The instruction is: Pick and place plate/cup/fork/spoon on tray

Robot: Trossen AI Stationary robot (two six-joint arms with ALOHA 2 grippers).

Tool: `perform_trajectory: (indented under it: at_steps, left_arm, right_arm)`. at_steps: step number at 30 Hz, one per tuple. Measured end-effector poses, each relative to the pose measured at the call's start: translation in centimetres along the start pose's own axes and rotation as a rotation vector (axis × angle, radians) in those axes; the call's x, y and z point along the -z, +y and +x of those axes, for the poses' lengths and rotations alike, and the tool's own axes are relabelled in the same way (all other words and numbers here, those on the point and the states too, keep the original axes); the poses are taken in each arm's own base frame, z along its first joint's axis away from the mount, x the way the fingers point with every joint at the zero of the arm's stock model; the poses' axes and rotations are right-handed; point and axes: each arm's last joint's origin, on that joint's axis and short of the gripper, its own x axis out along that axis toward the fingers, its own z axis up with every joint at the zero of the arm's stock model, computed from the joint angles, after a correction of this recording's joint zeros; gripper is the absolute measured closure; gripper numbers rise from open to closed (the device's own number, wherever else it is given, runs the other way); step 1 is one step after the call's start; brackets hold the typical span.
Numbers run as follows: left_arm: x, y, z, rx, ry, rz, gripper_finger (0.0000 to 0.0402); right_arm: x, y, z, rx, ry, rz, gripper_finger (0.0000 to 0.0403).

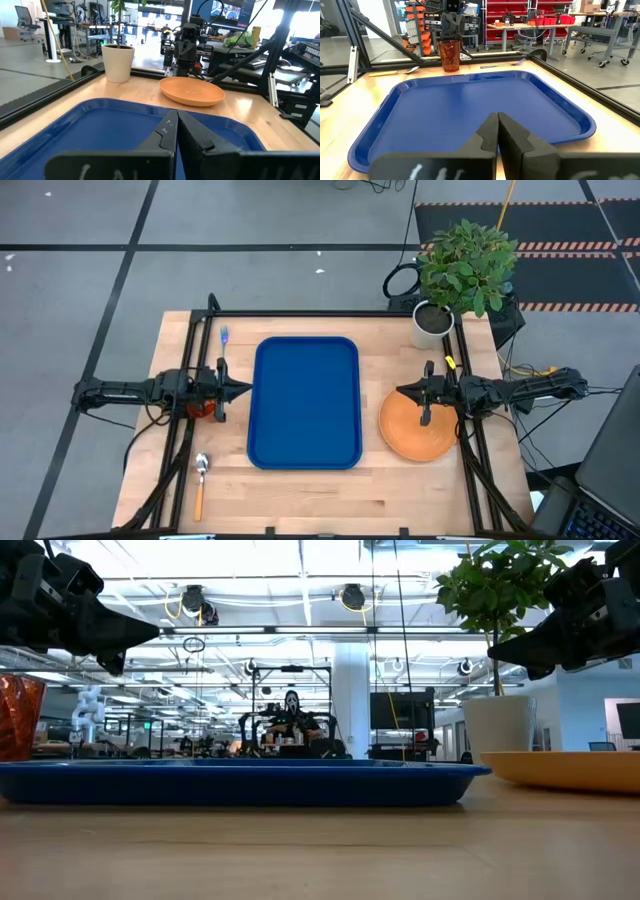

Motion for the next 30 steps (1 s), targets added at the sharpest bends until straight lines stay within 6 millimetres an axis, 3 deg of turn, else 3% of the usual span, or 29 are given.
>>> perform_trajectory:
  at_steps: [30]
  left_arm:
    - [-0.41,-0.04,-0.01,0.004,-0.042,-0.003,0.0392]
  right_arm:
    - [0.00,-0.01,0.00,0.002,0.000,-0.058,0.0403]
